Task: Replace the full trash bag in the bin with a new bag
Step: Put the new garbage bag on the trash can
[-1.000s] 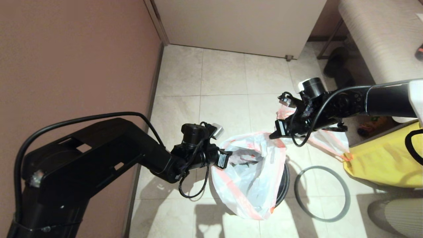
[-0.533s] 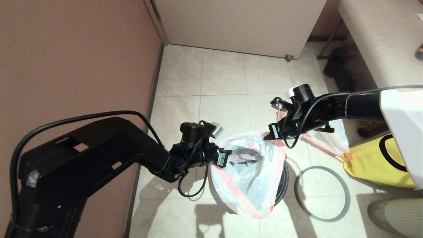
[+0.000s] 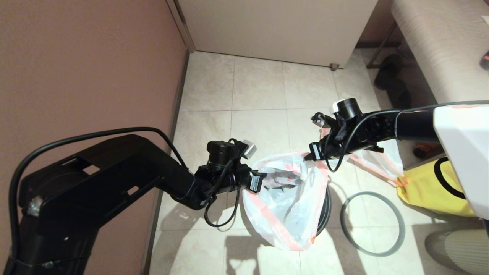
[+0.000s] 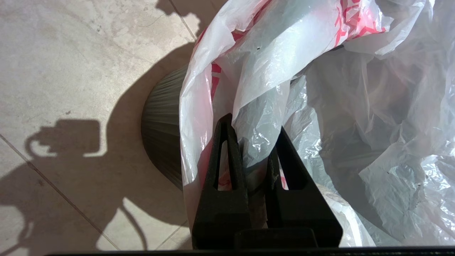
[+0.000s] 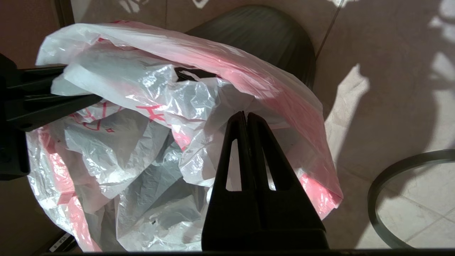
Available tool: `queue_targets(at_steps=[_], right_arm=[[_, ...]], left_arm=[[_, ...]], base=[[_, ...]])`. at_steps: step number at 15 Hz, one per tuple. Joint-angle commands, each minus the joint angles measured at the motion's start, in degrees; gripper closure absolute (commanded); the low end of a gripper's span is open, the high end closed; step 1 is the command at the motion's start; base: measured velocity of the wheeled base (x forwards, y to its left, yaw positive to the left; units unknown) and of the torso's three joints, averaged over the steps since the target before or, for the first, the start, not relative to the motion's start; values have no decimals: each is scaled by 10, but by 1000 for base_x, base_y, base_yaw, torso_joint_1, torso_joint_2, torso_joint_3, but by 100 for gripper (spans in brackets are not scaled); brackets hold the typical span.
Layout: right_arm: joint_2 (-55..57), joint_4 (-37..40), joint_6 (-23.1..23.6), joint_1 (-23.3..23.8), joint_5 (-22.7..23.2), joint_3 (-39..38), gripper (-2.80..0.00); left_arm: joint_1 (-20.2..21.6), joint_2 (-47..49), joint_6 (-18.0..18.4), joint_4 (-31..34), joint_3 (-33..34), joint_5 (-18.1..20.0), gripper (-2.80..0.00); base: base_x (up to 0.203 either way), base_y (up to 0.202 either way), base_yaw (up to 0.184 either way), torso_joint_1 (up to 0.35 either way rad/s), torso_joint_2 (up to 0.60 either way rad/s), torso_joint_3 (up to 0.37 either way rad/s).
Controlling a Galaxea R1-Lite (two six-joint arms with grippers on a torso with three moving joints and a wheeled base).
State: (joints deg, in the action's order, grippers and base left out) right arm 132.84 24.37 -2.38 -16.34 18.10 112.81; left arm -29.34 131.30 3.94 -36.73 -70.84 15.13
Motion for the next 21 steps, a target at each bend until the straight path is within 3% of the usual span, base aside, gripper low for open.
queue_targets(at_steps=[1, 11, 16, 21], right_arm=[[11, 3, 1, 0, 1, -1, 0], [29, -1, 5, -1, 1, -3, 0], [22, 101, 49, 0, 0, -4, 0], [8, 127, 56, -2, 1, -22, 0]], left_arm=[[0, 0, 0, -2, 0, 1, 0], [-1, 17, 2, -3, -6, 0, 0], [12, 32, 1, -3, -24, -2, 0], [22, 23, -1, -5, -29, -3, 0]], base=[[0, 0, 0, 0, 0, 0], [0, 0, 0, 0, 0, 0], [0, 0, 0, 0, 0, 0], [0, 0, 0, 0, 0, 0]])
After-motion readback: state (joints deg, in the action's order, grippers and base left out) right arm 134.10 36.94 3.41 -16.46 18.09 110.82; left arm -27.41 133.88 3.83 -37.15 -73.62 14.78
